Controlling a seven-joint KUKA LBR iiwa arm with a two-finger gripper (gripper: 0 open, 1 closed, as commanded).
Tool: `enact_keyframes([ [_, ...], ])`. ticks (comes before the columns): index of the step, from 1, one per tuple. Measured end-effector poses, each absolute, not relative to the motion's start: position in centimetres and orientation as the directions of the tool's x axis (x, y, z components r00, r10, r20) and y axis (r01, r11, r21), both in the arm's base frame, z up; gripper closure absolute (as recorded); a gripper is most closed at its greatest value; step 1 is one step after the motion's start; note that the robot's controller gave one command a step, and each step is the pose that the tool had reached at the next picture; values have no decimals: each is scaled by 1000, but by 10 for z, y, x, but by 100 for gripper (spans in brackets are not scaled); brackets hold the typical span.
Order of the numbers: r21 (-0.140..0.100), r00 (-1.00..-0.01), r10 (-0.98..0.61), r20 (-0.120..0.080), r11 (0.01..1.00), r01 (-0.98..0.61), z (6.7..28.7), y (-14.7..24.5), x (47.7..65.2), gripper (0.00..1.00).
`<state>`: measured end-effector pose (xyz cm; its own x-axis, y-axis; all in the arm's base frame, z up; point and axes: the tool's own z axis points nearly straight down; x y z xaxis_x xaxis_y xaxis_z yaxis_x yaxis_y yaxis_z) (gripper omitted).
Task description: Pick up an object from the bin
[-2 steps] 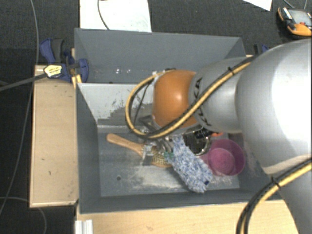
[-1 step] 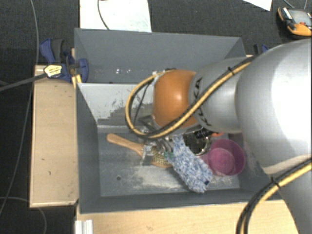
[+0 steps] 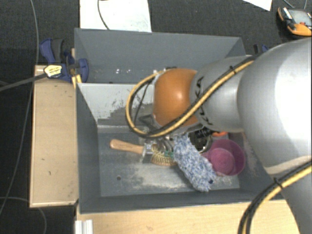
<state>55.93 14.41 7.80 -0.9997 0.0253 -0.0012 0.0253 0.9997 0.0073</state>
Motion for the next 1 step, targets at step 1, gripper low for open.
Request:
enact_keyframes([
  [1,5,-1000,26,5,1000,26,117,144,557,100],
])
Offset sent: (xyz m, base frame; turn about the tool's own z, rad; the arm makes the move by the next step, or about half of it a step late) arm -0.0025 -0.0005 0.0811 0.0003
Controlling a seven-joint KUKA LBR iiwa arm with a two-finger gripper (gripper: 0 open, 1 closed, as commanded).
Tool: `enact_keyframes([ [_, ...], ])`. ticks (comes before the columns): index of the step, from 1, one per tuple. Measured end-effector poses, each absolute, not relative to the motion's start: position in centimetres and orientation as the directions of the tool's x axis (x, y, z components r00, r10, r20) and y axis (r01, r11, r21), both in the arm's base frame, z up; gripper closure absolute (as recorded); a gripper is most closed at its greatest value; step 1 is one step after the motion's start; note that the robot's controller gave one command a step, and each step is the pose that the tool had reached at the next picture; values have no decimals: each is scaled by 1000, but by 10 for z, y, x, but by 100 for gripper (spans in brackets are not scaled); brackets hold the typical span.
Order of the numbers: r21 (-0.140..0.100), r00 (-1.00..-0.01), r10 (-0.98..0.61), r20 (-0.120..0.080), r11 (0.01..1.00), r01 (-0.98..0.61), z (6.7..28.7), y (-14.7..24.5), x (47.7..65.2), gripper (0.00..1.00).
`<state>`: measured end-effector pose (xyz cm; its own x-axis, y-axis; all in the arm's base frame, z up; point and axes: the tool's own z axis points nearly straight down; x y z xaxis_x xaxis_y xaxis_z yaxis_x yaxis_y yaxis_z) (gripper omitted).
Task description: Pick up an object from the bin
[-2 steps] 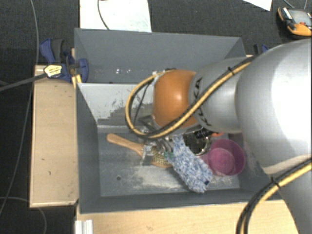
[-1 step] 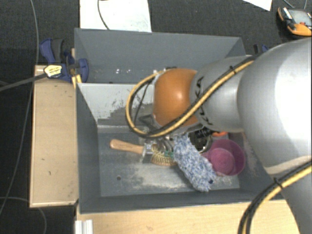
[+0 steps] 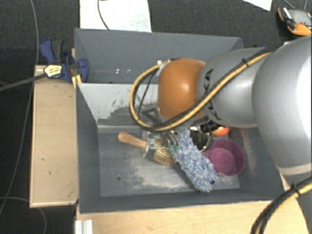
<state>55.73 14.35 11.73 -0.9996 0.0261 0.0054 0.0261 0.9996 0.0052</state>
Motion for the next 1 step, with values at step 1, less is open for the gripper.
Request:
enact_keyframes([
  [1,6,-1000,27,4,1000,27,146,144,558,100],
])
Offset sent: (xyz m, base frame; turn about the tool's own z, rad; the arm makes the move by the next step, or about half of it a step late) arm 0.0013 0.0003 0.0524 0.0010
